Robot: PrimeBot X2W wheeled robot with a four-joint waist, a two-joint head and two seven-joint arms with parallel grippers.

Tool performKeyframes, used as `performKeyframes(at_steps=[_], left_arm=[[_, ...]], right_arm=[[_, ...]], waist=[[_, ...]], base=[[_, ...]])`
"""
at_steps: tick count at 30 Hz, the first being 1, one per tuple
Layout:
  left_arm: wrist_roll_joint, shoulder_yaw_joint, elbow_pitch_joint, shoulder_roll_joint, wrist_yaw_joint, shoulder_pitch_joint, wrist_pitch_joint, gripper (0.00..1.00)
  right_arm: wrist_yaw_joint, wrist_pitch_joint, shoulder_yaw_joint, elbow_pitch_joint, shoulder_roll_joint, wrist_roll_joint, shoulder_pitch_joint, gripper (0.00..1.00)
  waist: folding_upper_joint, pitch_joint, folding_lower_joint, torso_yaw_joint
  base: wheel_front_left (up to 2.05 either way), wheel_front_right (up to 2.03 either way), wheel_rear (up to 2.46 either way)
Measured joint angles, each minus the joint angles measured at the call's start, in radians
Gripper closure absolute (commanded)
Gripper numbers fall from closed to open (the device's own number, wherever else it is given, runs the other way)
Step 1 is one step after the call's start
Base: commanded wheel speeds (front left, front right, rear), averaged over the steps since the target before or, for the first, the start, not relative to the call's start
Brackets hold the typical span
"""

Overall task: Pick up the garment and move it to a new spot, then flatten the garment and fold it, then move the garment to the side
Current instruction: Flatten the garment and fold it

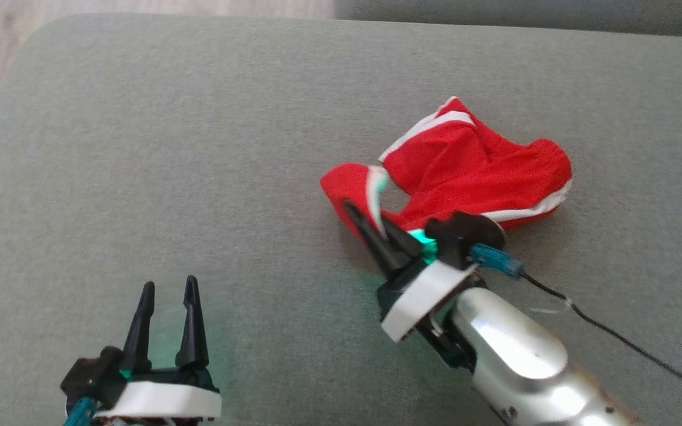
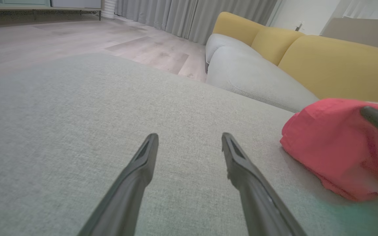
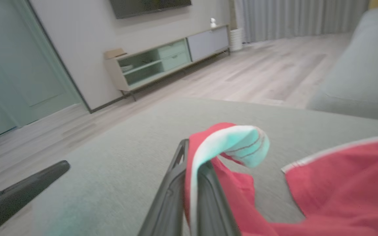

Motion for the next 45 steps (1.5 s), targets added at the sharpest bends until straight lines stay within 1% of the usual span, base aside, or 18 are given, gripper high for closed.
performKeyframes(at_steps=[4, 5, 6, 7, 9, 10, 13, 15, 17, 21, 26, 29, 30, 34, 37, 45], left_arm=[[0.000, -0.004, 0.003, 0.000, 0.000, -0.007, 0.000, 0.00], [0.000, -0.005, 0.006, 0.000, 0.000, -0.007, 0.000, 0.00], [0.000, -0.007, 0.010, 0.000, 0.000, -0.007, 0.000, 0.00], [0.000, -0.008, 0.012, 0.000, 0.000, -0.007, 0.000, 0.00], [-0.001, -0.008, 0.019, 0.000, 0.000, -0.007, 0.000, 0.00], [-0.007, -0.008, 0.020, 0.000, 0.000, -0.007, 0.000, 0.00], [-0.010, -0.005, 0.019, 0.000, 0.001, -0.007, 0.000, 0.00], [-0.017, 0.000, 0.016, 0.000, 0.002, -0.007, 0.000, 0.00], [-0.017, 0.004, 0.009, 0.000, 0.002, -0.008, 0.000, 0.00], [-0.013, 0.007, -0.004, 0.000, 0.003, -0.021, 0.000, 0.00], [-0.002, 0.032, -0.009, 0.000, 0.003, -0.054, 0.000, 0.00], [0.003, 0.038, -0.007, -0.001, 0.003, -0.053, 0.000, 0.00], [0.003, 0.053, -0.006, -0.001, 0.013, -0.053, 0.000, 0.00], [0.004, 0.092, -0.001, -0.001, 0.020, -0.048, 0.000, 0.00], [0.021, 0.102, 0.005, -0.001, 0.020, -0.040, 0.000, 0.00], [0.025, 0.098, 0.040, -0.001, 0.019, 0.036, 0.000, 0.00]], right_arm=[[0.000, 0.000, 0.111, -0.009, -0.002, 0.026, -0.067, 0.99], [0.000, 0.000, 0.131, -0.009, -0.002, 0.031, -0.080, 0.75], [0.000, 0.000, 0.155, -0.010, -0.003, 0.046, -0.089, 0.16], [0.000, 0.000, 0.193, -0.012, -0.004, 0.072, -0.097, 0.00], [0.000, 0.000, 0.276, -0.036, -0.006, 0.149, -0.098, 0.00], [0.000, 0.000, 0.306, -0.038, -0.003, 0.170, -0.098, 0.00], [0.000, 0.000, 0.321, -0.035, 0.002, 0.199, -0.106, 0.00], [0.000, 0.000, 0.253, -0.016, 0.000, 0.189, -0.128, 0.00], [0.000, 0.000, 0.171, -0.001, 0.000, 0.145, -0.131, 0.00], [0.000, 0.000, -0.060, 0.016, -0.002, 0.021, -0.107, 0.00], [0.000, 0.000, -0.319, -0.001, -0.002, -0.115, 0.010, 0.00], [0.000, 0.000, -0.425, -0.024, -0.002, -0.174, 0.084, 0.00], [0.000, 0.000, -0.474, -0.049, -0.001, -0.204, 0.123, 0.00], [0.000, 0.000, -0.498, -0.089, 0.001, -0.275, 0.186, 0.00], [0.000, 0.000, -0.511, -0.102, 0.006, -0.291, 0.233, 0.00], [0.000, 0.000, -0.523, -0.099, 0.010, -0.278, 0.351, 0.00]], waist=[[0.0000, -0.003, 0.0000, 0.039], [0.0000, -0.003, 0.0000, 0.049], [0.0000, -0.003, 0.0000, 0.059], [0.0000, -0.003, 0.0000, 0.069], [0.0000, -0.004, 0.0000, 0.085], [0.0000, -0.004, -0.0001, 0.091], [0.0000, -0.002, -0.0001, 0.092], [0.0000, 0.002, 0.0000, 0.078], [0.0000, 0.004, -0.0001, 0.065], [0.0000, 0.011, 0.0000, 0.033], [0.0000, 0.009, 0.0000, -0.017], [0.0000, 0.002, 0.0000, -0.049], [0.0000, -0.007, 0.0000, -0.069], [0.0000, -0.030, 0.0000, -0.103], [0.0000, -0.054, -0.0001, -0.118], [0.0000, -0.133, -0.0002, -0.128]], base=[[0.00, 0.00, 0.00], [0.00, 0.00, 0.00], [0.00, 0.00, 0.00], [0.00, 0.00, 0.00], [0.00, 0.00, 0.00], [0.00, 0.00, 0.00], [0.00, 0.00, 0.00], [0.00, 0.00, 0.00], [0.00, 0.00, 0.00], [0.00, 0.00, 0.00], [0.00, 0.00, 0.00], [0.00, 0.00, 0.00], [0.00, 0.00, 0.00], [0.00, 0.00, 0.00], [0.00, 0.00, 0.00], [0.00, 0.00, 0.00]])
